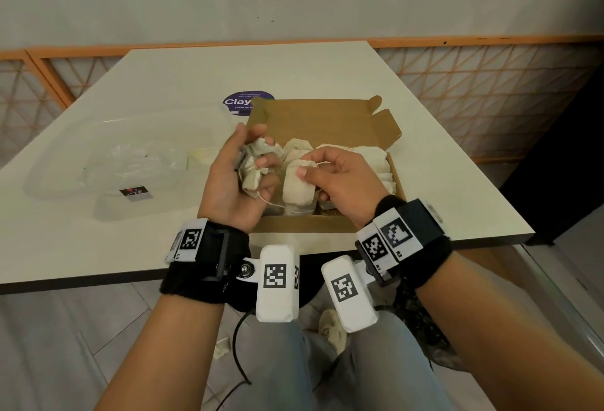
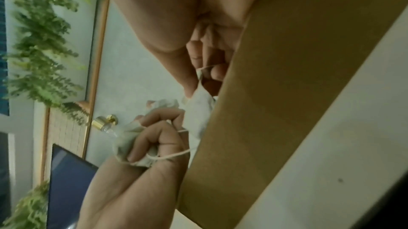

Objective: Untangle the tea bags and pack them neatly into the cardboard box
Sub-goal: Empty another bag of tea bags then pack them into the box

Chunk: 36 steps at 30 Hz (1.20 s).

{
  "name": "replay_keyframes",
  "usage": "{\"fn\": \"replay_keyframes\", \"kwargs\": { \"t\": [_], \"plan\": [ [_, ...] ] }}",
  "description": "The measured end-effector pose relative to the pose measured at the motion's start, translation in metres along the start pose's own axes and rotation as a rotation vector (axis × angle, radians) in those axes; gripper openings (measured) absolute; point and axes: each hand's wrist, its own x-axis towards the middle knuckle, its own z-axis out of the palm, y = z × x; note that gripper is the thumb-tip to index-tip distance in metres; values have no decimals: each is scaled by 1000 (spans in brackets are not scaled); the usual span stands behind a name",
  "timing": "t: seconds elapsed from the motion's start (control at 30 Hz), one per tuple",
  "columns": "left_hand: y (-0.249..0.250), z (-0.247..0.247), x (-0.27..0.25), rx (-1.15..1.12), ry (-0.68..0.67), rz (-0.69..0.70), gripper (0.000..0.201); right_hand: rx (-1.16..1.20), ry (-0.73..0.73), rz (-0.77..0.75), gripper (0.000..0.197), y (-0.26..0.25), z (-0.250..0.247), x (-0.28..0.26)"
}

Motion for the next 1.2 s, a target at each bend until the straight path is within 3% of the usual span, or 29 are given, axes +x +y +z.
{"fn": "replay_keyframes", "kwargs": {
  "t": [0.2,0.33,0.5,0.6,0.77,0.83,0.97,1.07,1.2],
  "plan": [
    [11,0,-2,-155,-62,-22,26,-132,-75,53,13,-5,15,10],
    [18,2,-3,-105,-85,-22,30,-106,-184,140,16,-4,32,15],
    [18,3,-6,-18,-93,-25,26,-598,-78,-42,19,1,39,16],
    [16,2,-5,-14,-78,-18,23,-637,19,-210,25,0,38,10],
    [12,6,3,7,-44,-24,25,-817,-148,-255,0,2,39,6],
    [9,8,8,36,-7,-14,23,-759,-80,-281,10,0,31,8],
    [5,5,17,28,43,-65,36,-362,208,-279,9,-7,5,8],
    [2,5,21,79,72,-131,43,-248,239,-288,10,-5,-3,5],
    [-10,12,22,541,88,-72,28,-127,225,-270,20,-1,-3,3]
  ]
}}
